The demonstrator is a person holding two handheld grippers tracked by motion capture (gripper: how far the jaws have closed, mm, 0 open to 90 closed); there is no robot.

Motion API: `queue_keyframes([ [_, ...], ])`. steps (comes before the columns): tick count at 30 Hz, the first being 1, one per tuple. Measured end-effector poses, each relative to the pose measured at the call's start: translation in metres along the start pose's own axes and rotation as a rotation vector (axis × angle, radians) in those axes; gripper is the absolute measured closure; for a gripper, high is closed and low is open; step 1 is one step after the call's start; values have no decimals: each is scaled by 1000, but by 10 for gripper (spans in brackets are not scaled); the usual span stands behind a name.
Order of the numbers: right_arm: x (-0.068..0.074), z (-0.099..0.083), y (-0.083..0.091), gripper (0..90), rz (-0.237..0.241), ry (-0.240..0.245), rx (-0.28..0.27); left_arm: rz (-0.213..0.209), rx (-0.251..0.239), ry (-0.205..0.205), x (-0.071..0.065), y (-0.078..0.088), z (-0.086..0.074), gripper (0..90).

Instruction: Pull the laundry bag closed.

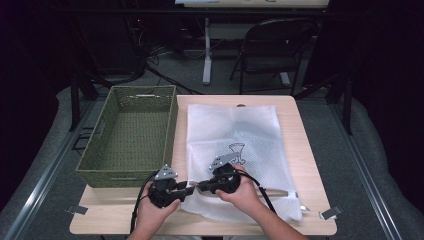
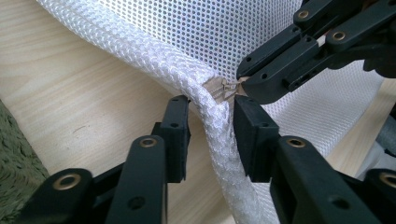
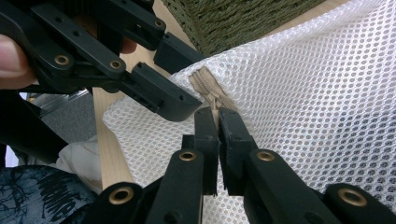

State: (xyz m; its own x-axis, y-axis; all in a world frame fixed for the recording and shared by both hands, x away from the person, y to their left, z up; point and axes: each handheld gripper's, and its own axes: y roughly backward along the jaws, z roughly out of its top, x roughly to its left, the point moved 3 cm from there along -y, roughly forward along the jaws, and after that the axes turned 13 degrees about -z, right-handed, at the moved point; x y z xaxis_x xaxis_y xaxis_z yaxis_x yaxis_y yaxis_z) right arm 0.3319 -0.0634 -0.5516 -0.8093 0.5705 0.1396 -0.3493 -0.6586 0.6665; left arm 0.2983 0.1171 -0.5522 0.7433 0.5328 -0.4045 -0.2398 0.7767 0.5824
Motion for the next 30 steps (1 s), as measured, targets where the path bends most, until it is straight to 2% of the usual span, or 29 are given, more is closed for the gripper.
queue_keyframes([
  [5,1,-1,-2,872,0,3,11,-4,-2,12,2,1,0,608],
  [11,2,-2,-3,872,-1,10,19,-18,-2,31,3,0,1,615],
  [14,3,-3,-5,872,-1,11,24,-11,-1,45,3,0,2,660],
  [20,5,-4,-8,872,-5,6,28,4,-6,44,4,0,2,747],
  [28,5,-3,-9,872,-11,-18,17,15,-9,13,1,2,5,824],
  [30,4,-3,-9,872,-11,-30,11,14,-17,18,0,3,6,830],
])
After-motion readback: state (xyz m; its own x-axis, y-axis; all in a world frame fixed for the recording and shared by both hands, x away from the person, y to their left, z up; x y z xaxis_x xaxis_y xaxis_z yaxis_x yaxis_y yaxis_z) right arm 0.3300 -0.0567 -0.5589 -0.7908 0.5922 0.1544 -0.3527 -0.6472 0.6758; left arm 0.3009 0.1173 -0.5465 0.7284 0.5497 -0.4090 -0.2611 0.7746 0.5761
